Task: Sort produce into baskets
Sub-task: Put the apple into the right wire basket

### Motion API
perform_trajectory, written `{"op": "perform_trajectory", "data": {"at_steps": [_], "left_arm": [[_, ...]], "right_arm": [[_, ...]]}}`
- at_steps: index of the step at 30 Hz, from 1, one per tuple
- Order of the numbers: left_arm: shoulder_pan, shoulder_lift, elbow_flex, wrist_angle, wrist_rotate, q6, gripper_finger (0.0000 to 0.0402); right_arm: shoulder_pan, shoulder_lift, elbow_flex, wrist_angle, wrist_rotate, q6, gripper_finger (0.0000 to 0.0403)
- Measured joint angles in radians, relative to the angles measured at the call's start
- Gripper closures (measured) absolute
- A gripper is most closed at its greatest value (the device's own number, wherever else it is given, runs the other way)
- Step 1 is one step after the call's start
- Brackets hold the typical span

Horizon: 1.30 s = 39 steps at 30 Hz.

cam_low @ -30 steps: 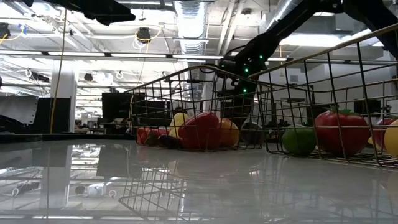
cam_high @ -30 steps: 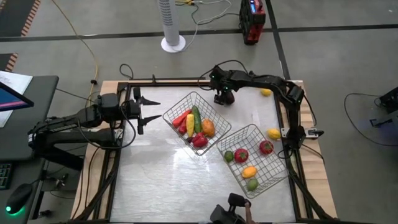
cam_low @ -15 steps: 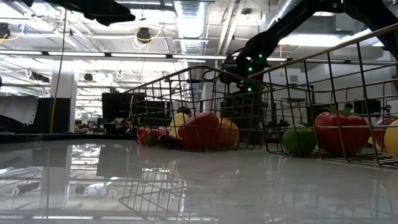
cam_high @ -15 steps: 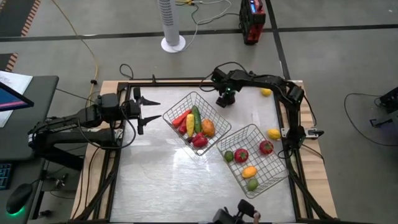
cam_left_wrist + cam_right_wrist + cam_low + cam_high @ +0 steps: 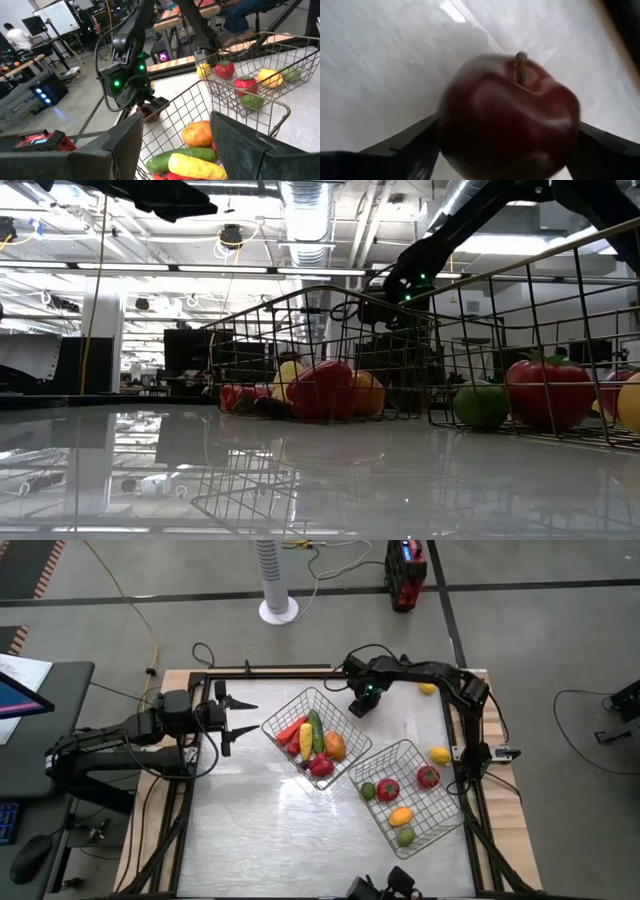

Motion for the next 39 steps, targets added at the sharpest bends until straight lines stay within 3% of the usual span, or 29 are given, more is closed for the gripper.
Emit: {"op": "perform_trajectory", "data": {"at_steps": [6,10,14,21,24,29,39], "left_arm": [[0.0,0.0,0.0,-0.002,0.0,0.0,0.0183],[0.0,0.0,0.0,-0.002,0.0,0.0,0.0183],[0.0,0.0,0.0,-0.008,-0.001,0.0,0.0183],[0.0,0.0,0.0,-0.008,-0.047,0.004,0.0183],[0.0,0.0,0.0,-0.008,-0.049,0.003,0.0183],[0.0,0.001,0.0,-0.008,-0.05,0.002,0.0183],[0.0,0.001,0.0,0.033,-0.045,-0.057,0.0183]], "right_arm": [[-0.002,0.008,-0.011,0.024,-0.003,-0.013,0.0093],[-0.002,0.005,0.005,0.019,-0.002,-0.036,0.0095],[-0.007,-0.017,0.087,-0.14,0.057,-0.047,0.0095],[0.04,-0.189,0.188,-0.349,0.07,0.043,0.0078],[0.131,-0.296,0.148,-0.408,0.001,0.088,0.0078],[0.369,-0.478,0.025,-0.42,-0.029,0.251,0.0078],[0.886,-0.663,-0.235,-0.34,-0.031,0.856,0.0066]]}}
